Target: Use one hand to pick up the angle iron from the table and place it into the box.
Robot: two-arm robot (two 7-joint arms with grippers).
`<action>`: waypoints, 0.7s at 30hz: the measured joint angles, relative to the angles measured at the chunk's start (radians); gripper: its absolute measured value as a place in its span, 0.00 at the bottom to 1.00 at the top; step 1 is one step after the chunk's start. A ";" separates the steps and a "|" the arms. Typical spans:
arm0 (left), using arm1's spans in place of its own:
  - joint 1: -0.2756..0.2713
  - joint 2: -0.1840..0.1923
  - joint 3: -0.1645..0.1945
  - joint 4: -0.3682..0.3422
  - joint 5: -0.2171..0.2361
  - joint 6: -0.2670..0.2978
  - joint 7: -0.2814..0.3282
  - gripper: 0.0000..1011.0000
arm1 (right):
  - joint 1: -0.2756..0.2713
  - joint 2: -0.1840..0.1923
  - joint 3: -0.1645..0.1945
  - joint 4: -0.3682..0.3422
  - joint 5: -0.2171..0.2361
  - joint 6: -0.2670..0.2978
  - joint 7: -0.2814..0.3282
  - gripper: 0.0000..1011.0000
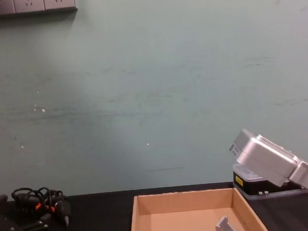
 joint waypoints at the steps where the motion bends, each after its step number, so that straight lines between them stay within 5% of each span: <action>1: 0.000 0.000 0.000 0.000 0.000 0.000 0.000 0.99 | 0.000 0.000 0.000 0.000 0.000 0.000 -0.001 0.84; 12: 0.000 0.000 0.000 0.000 0.000 0.000 0.000 0.99 | -0.007 0.002 0.002 -0.003 0.005 -0.002 -0.008 0.48; 21: 0.000 0.000 0.000 0.000 0.000 0.000 0.000 0.99 | -0.016 0.006 0.008 -0.009 0.008 -0.003 -0.017 0.44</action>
